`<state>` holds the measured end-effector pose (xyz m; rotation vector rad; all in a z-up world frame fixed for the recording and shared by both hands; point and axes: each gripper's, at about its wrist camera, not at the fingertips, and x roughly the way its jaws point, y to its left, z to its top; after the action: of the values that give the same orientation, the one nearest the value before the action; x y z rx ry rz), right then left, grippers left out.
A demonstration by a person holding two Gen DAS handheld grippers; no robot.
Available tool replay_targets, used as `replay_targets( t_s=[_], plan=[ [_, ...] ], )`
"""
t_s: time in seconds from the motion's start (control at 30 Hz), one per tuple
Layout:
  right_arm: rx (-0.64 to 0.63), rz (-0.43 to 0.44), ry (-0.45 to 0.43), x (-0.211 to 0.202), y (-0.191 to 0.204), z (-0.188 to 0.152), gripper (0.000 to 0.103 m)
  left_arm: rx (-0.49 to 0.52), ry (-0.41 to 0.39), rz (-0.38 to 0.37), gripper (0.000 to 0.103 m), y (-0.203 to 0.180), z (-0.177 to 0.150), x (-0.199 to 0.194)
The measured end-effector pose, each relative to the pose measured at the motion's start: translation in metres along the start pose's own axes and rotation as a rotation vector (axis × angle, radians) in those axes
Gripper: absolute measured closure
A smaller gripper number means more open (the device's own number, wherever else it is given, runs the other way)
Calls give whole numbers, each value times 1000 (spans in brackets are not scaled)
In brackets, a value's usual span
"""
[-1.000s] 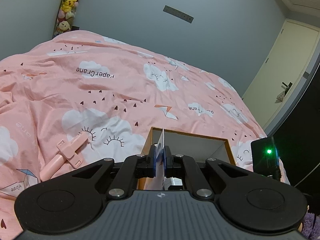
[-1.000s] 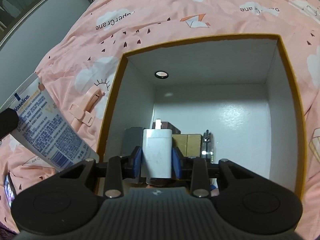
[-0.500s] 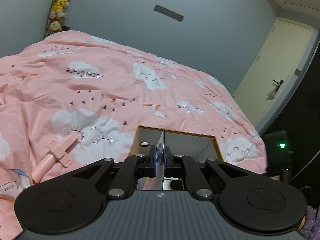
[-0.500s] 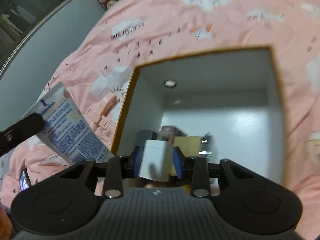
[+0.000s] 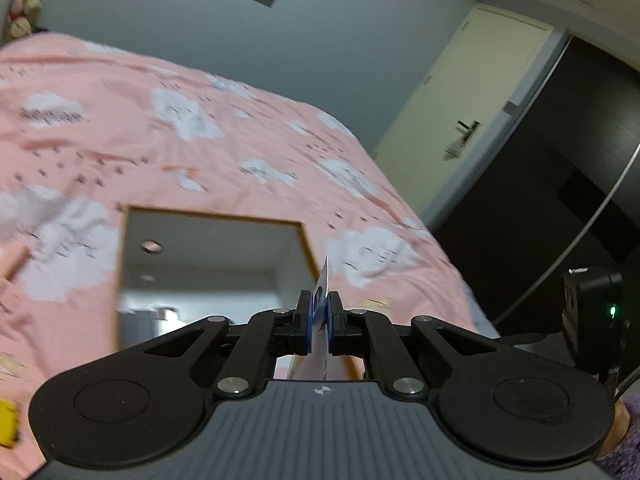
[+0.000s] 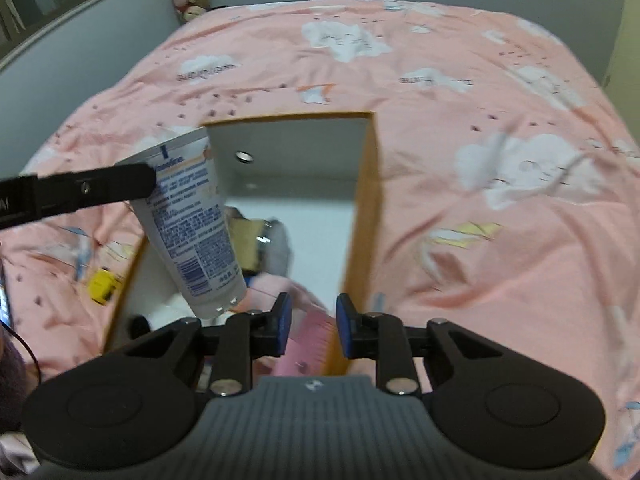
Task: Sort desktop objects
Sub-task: 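Lower the white charger into the white box and open the right gripper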
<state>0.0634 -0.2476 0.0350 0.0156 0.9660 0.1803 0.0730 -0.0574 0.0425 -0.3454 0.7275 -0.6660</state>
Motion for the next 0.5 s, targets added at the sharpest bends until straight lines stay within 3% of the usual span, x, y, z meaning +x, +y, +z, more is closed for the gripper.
replay_targets(
  t_s=[0.3, 0.5],
  plan=[
    [-24, 35, 22, -6, -7, -19, 77, -66, 123, -77, 96, -1, -23, 35],
    [-27, 39, 24, -3, -8, -21, 76, -59, 170, -51, 96, -2, -39, 50]
  ],
)
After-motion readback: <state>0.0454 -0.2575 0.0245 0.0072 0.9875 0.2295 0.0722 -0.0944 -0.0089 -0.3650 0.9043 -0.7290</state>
